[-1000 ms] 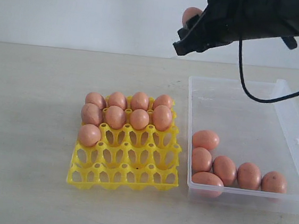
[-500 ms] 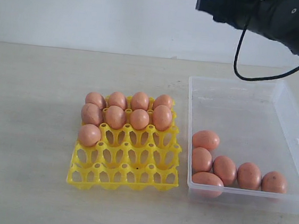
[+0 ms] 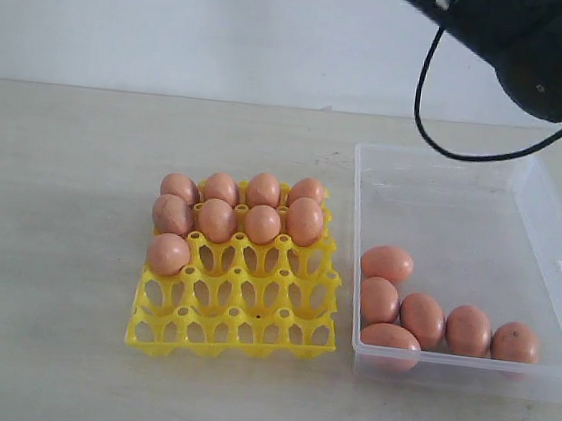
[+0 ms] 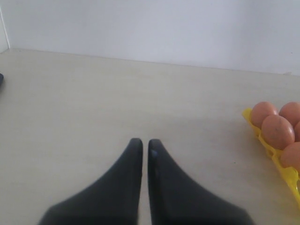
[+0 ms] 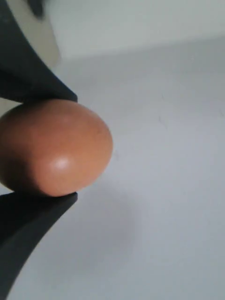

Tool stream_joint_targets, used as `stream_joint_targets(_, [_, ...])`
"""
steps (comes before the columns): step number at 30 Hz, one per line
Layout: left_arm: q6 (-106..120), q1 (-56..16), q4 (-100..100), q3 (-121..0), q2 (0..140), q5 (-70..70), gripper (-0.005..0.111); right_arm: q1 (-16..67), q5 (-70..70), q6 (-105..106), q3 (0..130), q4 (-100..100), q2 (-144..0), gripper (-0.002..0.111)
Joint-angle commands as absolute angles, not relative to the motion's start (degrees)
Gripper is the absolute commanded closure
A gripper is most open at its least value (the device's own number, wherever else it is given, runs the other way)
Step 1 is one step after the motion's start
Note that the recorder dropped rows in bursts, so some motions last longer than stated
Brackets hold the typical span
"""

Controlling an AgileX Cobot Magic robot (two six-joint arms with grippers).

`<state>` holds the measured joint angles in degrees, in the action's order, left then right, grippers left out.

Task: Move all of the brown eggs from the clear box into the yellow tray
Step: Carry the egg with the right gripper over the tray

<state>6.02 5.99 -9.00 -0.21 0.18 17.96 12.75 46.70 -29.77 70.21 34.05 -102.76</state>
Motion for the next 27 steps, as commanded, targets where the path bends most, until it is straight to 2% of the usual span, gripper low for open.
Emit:
stream_joint_targets(1, [6.2, 6.1, -9.0, 0.0, 0.0, 17.9, 0.103, 12.6, 54.9, -54.0, 70.6, 59.8, -105.0, 0.108])
stream_joint_targets(7, [6.2, 6.1, -9.0, 0.0, 0.0, 17.9, 0.103, 12.7, 70.0, -56.8, 70.6, 55.9, -116.3, 0.108])
stream_joint_targets(13, [6.2, 6.1, -9.0, 0.0, 0.0, 17.9, 0.103, 14.0, 70.0, -57.2, 70.6, 55.8, -123.3, 0.108])
stream_joint_targets(27, [6.2, 6.1, -9.0, 0.0, 0.0, 17.9, 0.103, 23.5, 65.7, -48.5, 70.4, 65.9, -124.1, 0.108])
